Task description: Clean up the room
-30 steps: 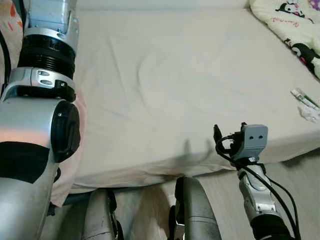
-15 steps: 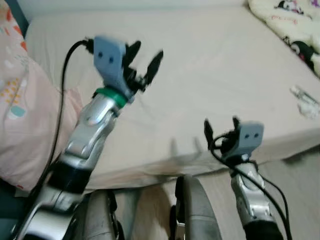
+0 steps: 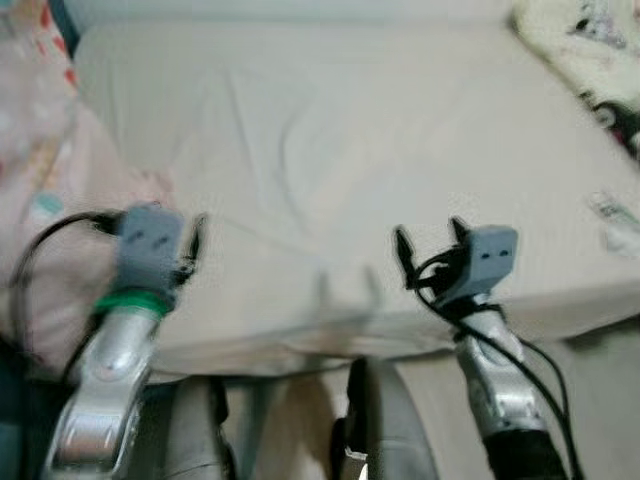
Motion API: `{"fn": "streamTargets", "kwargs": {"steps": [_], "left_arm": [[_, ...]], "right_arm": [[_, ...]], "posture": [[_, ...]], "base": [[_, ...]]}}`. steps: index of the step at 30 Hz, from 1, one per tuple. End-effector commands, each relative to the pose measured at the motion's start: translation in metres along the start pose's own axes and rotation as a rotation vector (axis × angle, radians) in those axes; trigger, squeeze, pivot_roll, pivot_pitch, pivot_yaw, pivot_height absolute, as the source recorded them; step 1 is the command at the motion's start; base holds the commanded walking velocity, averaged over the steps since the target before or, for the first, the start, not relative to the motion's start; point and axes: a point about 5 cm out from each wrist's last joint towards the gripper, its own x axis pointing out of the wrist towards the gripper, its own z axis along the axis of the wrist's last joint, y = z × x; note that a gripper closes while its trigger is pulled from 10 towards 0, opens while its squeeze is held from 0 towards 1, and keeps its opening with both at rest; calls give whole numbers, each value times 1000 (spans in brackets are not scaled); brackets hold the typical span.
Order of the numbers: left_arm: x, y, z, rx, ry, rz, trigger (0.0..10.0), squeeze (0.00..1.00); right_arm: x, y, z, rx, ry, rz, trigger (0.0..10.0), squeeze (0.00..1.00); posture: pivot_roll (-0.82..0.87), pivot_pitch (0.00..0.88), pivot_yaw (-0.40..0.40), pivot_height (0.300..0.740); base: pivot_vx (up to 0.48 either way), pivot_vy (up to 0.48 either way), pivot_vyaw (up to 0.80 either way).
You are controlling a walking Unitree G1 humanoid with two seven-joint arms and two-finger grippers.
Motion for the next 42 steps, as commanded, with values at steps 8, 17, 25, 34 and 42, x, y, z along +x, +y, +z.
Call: {"fn": "streamTargets", "kwargs": {"steps": [8,17,25,34,42], "left_arm": [[-62,14,-21,-138,148,-105,10000,86],[-30,28,-33,70,197,209,10000,1000],[-13,37,-37,54,190,321,10000,1000],[-30,50,-43,126,271,435,10000,1000],[-44,20,-66,-117,453,293,10000,1000]], "right_arm": [[12,11,-17,29,95,72,10000,0],[-1,-3,-28,41,129,11,10000,0],[1,-9,-23,37,98,4,10000,0],[2,-12,-22,31,95,-1,10000,0],[4,-6,-24,34,99,21,10000,0]], "posture": [[220,208,-179,603],[186,193,-154,603],[158,183,-147,603],[167,183,-150,603],[177,189,-161,603]], "base": [[0,0,0],[0,0,0],[0,0,0],[0,0,0],[0,0,0]]}}
